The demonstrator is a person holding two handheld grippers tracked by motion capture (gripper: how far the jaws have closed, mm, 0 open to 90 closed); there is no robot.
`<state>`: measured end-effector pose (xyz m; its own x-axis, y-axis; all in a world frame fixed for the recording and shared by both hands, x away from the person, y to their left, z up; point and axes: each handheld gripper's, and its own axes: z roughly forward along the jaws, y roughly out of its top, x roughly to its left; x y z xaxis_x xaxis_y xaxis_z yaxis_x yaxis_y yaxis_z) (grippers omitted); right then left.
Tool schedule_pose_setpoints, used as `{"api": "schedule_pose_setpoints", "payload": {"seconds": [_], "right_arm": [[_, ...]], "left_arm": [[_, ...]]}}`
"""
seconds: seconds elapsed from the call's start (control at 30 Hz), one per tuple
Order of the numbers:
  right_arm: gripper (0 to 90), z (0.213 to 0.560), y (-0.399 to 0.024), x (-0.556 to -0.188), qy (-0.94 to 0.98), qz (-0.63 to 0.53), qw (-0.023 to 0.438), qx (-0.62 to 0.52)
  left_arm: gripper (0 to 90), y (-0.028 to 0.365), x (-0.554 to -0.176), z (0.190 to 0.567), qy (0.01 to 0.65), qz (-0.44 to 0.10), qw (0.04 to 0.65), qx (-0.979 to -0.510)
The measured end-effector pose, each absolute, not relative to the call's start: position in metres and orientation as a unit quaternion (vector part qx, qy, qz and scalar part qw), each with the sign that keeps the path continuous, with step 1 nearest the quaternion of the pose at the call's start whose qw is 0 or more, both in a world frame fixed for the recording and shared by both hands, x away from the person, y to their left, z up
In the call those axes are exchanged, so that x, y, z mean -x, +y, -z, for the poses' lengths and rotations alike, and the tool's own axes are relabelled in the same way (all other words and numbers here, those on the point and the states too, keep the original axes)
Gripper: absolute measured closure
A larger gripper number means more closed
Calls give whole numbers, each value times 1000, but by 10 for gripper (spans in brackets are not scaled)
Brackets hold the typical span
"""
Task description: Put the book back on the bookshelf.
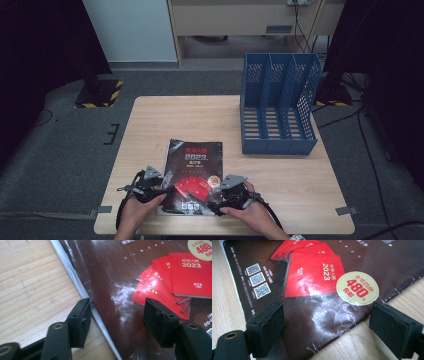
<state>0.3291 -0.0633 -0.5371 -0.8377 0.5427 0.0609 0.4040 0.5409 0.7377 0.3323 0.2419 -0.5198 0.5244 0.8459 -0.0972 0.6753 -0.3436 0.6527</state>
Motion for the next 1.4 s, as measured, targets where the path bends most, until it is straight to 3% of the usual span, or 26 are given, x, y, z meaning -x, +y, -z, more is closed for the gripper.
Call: {"api": "schedule_pose_setpoints", "payload": {"seconds": [0.53,0.97,1.2,1.4], "right_arm": [[131,537,-63,-329,873,-396,89,-270],[132,537,-63,-329,874,-396,88,-269],[132,537,-64,-329,874,-396,88,-269],[132,537,-64,-329,874,-396,89,-269]], "left_arm": [[549,246,-328,511,467,-122,358,-800],[539,224,-321,505,422,-86,363,-826],[454,221,-335,506,446,-95,388,-801],[453,215,-344,511,440,-88,379,-809]]}}
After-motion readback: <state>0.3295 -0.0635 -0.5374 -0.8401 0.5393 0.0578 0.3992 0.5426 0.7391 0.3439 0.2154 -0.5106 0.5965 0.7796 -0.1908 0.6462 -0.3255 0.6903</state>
